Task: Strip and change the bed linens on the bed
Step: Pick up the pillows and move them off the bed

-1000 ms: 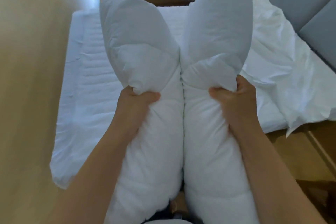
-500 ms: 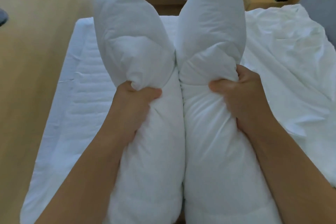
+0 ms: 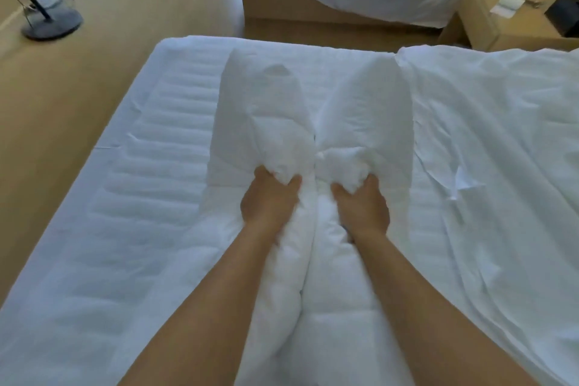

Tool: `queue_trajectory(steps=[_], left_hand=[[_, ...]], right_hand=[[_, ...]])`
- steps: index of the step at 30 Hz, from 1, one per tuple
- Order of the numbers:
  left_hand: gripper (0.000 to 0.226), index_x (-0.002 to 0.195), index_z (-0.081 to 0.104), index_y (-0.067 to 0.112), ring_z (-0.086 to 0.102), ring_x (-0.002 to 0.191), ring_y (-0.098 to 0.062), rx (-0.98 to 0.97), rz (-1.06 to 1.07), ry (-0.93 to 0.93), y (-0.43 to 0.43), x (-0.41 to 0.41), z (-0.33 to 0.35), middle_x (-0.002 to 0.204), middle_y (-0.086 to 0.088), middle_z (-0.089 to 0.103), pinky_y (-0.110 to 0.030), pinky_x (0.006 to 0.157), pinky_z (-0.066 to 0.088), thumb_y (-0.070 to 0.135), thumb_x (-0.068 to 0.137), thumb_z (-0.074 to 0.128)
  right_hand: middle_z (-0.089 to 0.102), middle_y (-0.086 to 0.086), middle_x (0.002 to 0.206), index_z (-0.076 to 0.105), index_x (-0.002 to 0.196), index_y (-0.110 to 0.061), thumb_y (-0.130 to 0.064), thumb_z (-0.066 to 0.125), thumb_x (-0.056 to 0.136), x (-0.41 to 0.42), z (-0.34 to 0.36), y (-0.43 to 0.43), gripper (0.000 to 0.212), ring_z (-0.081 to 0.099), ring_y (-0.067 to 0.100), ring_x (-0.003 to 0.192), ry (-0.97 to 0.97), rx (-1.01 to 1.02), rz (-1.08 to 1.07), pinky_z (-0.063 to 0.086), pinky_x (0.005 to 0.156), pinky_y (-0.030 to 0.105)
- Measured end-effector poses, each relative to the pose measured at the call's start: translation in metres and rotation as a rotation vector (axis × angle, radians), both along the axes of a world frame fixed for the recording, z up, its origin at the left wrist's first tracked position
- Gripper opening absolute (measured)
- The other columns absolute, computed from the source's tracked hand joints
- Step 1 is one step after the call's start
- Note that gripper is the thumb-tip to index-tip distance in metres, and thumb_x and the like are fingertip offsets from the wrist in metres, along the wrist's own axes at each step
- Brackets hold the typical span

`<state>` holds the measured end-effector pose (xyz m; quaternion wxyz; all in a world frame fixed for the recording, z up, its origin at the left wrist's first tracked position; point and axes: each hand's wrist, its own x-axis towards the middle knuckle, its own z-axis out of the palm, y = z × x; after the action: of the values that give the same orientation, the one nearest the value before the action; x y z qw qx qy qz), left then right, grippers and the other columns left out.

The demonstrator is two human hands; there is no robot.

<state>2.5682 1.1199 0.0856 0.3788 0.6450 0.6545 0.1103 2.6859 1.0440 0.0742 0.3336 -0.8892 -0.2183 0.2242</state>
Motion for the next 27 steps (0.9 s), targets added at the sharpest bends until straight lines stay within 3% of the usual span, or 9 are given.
queue_trajectory(steps=[4,8,12,15,17,19,22,24,27], left_hand=[[0.08,0.129,0.04,0.007,0.06,0.107,-0.032,0.15,0.098,0.064,0.005,0.023,-0.069,0.117,-0.011,0.062,-0.032,0.077,0.037,0.068,0.079,0.054],[0.075,0.124,0.043,0.006,0.061,0.103,-0.033,0.232,0.15,0.025,0.01,0.03,-0.085,0.111,-0.011,0.064,-0.03,0.074,0.035,0.065,0.079,0.057],[0.075,0.124,0.044,0.007,0.061,0.1,-0.03,0.299,0.206,0.002,0.008,0.019,-0.079,0.104,-0.005,0.063,-0.027,0.072,0.033,0.064,0.078,0.058],[0.068,0.115,0.044,0.011,0.061,0.096,-0.028,0.288,0.222,-0.034,0.006,0.003,-0.067,0.089,0.006,0.049,-0.027,0.07,0.032,0.063,0.075,0.062],[0.066,0.11,0.041,0.011,0.057,0.099,-0.029,0.29,0.205,-0.037,0.012,-0.012,-0.053,0.095,0.003,0.049,-0.03,0.071,0.035,0.061,0.073,0.065],[0.069,0.11,0.041,0.006,0.05,0.105,-0.032,0.373,0.174,0.047,0.021,-0.031,-0.034,0.11,-0.009,0.049,-0.038,0.08,0.038,0.058,0.073,0.067],[0.074,0.124,0.039,-0.001,0.038,0.12,-0.036,0.526,0.067,0.253,0.027,-0.066,-0.001,0.13,-0.019,0.04,-0.046,0.093,0.034,0.05,0.078,0.065],[0.066,0.128,0.044,-0.002,0.035,0.127,-0.042,0.667,-0.075,0.186,0.019,-0.08,0.018,0.133,-0.024,0.041,-0.051,0.1,0.033,0.034,0.079,0.068],[0.041,0.115,0.058,-0.005,0.049,0.117,-0.043,0.807,-0.28,-0.036,0.002,-0.091,0.021,0.115,-0.024,0.057,-0.049,0.102,0.037,0.016,0.08,0.057]], right_hand=[[0.066,0.006,0.107,0.041,0.127,-0.017,-0.058,0.058,0.081,0.014,-0.069,0.01,0.064,0.062,0.031,0.099,-0.028,0.068,-0.059,0.033,0.074,0.028],[0.065,0.005,0.107,0.039,0.127,-0.014,-0.059,0.059,0.078,0.013,-0.08,0.022,0.069,0.062,0.028,0.098,-0.085,0.093,-0.046,0.038,0.073,0.028],[0.054,0.016,0.108,0.042,0.112,0.002,-0.041,0.066,0.076,-0.004,-0.067,0.025,0.061,0.054,0.035,0.098,-0.274,0.144,-0.062,0.047,0.079,0.041],[0.049,0.021,0.108,0.045,0.105,0.006,-0.027,0.068,0.076,-0.025,-0.052,0.026,0.05,0.048,0.037,0.098,-0.454,0.119,-0.057,0.042,0.081,0.044],[0.046,0.021,0.118,0.045,0.113,0.006,-0.028,0.065,0.075,-0.039,-0.041,0.029,0.055,0.044,0.038,0.106,-0.525,0.078,-0.039,0.036,0.087,0.046],[0.045,0.022,0.121,0.044,0.116,0.006,-0.03,0.063,0.075,-0.051,-0.031,0.035,0.058,0.042,0.038,0.11,-0.6,0.044,0.012,0.033,0.09,0.048],[0.041,0.019,0.127,0.04,0.122,0.004,-0.036,0.057,0.077,-0.076,-0.018,0.048,0.063,0.039,0.036,0.116,-0.608,-0.049,0.066,0.031,0.094,0.046],[0.039,0.017,0.131,0.038,0.127,0.003,-0.043,0.057,0.078,-0.094,-0.011,0.055,0.07,0.037,0.034,0.12,-0.62,-0.084,0.07,0.03,0.097,0.044],[0.038,0.018,0.137,0.037,0.134,0.002,-0.045,0.054,0.078,-0.117,-0.006,0.059,0.074,0.035,0.034,0.127,-0.662,-0.085,0.095,0.026,0.1,0.044]])
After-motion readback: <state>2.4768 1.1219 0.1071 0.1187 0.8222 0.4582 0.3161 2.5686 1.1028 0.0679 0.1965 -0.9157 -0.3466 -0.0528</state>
